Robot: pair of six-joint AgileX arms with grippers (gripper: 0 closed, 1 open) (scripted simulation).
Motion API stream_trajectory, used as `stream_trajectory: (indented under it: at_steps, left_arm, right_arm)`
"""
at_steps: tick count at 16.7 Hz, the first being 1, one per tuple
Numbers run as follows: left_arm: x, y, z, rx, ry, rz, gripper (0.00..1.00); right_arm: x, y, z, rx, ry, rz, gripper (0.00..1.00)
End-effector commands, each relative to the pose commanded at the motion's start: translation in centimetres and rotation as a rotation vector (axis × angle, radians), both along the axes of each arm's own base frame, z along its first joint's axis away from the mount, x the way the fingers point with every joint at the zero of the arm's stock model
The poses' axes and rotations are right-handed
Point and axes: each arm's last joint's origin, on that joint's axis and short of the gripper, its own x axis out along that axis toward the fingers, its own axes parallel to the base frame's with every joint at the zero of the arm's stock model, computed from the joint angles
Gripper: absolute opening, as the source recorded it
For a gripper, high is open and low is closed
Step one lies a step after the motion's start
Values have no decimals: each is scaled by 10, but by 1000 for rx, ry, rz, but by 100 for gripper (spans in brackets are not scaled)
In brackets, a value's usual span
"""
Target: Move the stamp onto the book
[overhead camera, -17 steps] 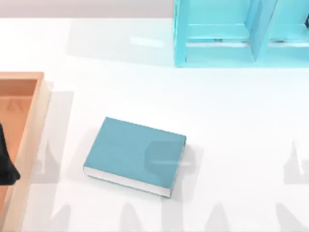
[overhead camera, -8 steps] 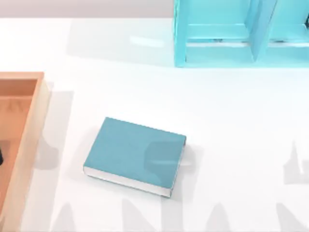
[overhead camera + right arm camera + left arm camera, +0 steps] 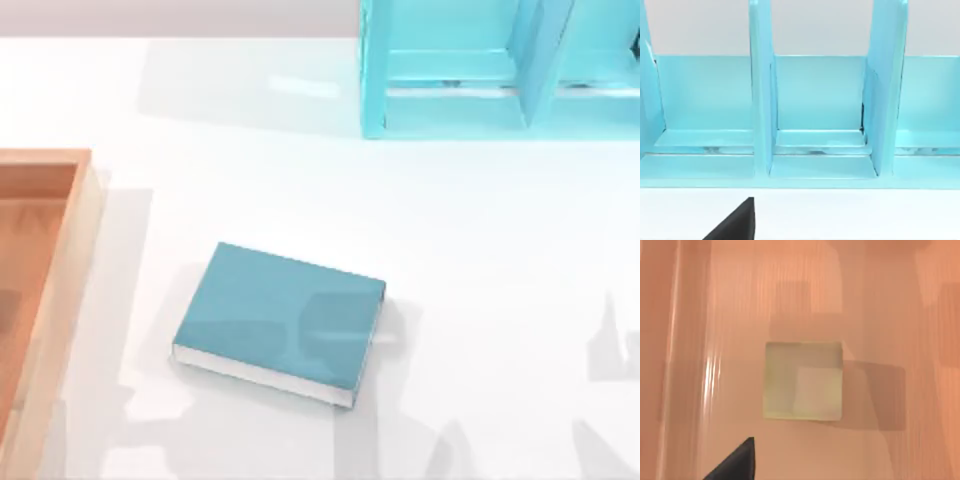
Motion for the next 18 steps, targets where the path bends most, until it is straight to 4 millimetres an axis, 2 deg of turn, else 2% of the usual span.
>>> stream_trajectory:
  at_steps: [4,8,11,18]
  left_arm:
    - [61,27,-14,-44,309,0,100]
    - [97,47,-30,-86,487,-4,100]
    - [107,54,-33,-99,531,-6,100]
    - [108,53,-38,-99,534,-7,100]
  right_arm:
    - [0,0,0,0,0,0,100]
    - [0,0,0,0,0,0,100]
    - [0,0,0,0,0,0,100]
    - [0,0,0,0,0,0,100]
